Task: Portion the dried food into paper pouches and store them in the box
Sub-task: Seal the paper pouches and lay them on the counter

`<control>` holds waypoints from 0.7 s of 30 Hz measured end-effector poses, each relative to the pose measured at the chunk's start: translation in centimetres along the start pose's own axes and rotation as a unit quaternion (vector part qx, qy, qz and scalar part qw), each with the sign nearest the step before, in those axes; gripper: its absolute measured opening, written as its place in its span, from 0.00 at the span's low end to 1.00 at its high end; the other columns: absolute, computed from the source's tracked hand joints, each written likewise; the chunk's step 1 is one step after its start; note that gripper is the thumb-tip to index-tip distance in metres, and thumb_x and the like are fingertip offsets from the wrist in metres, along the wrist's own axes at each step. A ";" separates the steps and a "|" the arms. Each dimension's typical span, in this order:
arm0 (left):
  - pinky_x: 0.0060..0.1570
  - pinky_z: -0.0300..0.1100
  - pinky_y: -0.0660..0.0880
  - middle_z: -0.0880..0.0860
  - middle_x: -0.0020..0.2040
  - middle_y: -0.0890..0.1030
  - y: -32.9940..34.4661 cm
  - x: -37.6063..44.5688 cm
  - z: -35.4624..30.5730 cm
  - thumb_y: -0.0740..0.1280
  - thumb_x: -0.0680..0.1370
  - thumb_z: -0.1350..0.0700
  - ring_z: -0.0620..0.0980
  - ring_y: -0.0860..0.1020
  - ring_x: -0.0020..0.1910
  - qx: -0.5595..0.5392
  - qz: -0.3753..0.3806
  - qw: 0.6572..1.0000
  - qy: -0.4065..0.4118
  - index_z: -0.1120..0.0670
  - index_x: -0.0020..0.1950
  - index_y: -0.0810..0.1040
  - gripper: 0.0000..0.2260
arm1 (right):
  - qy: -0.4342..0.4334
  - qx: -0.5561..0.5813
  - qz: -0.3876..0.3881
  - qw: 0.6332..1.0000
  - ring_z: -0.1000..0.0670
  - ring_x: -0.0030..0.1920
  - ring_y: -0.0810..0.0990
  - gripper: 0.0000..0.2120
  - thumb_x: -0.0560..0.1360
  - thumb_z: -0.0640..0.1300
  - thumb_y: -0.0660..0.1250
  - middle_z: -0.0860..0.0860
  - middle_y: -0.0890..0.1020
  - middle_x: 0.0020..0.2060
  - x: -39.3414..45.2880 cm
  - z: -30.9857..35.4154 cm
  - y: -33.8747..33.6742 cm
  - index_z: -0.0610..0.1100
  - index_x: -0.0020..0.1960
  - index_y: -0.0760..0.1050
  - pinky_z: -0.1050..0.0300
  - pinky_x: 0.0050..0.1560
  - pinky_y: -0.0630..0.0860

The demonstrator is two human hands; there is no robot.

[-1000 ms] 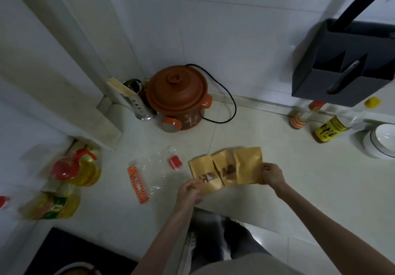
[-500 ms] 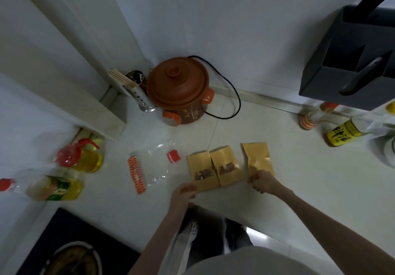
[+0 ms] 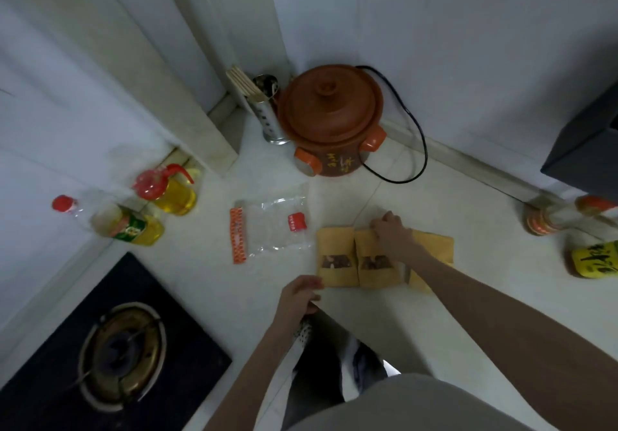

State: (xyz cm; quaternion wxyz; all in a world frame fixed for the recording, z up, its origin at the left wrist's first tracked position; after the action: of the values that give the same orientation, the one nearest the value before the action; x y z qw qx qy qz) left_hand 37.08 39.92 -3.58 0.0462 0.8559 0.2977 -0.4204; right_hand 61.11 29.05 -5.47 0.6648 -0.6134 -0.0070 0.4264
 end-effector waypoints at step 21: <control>0.48 0.27 0.73 0.39 0.56 0.78 0.9 -5.4 -19.0 0.68 0.76 0.63 0.38 0.77 0.53 0.135 -0.046 0.926 0.350 0.48 0.62 0.74 0.17 | -0.229 0.162 -0.113 0.953 0.48 0.37 0.76 0.07 0.64 0.47 0.67 0.48 0.79 0.34 -7.7 7.1 -15.1 0.43 0.38 0.74 0.54 0.37 0.71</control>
State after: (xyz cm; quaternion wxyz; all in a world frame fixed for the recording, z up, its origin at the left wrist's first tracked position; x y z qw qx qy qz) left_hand 48.16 42.92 12.53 -0.1962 0.9320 0.2746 -0.1321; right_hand 60.88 32.15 12.62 0.7795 -0.3787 -0.1590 0.4729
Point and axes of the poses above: each hand's wrist, its own x-axis towards the middle knuckle, its own y-axis out of the palm, z = x × y, the point moved 9 cm from there along x, towards the middle knuckle
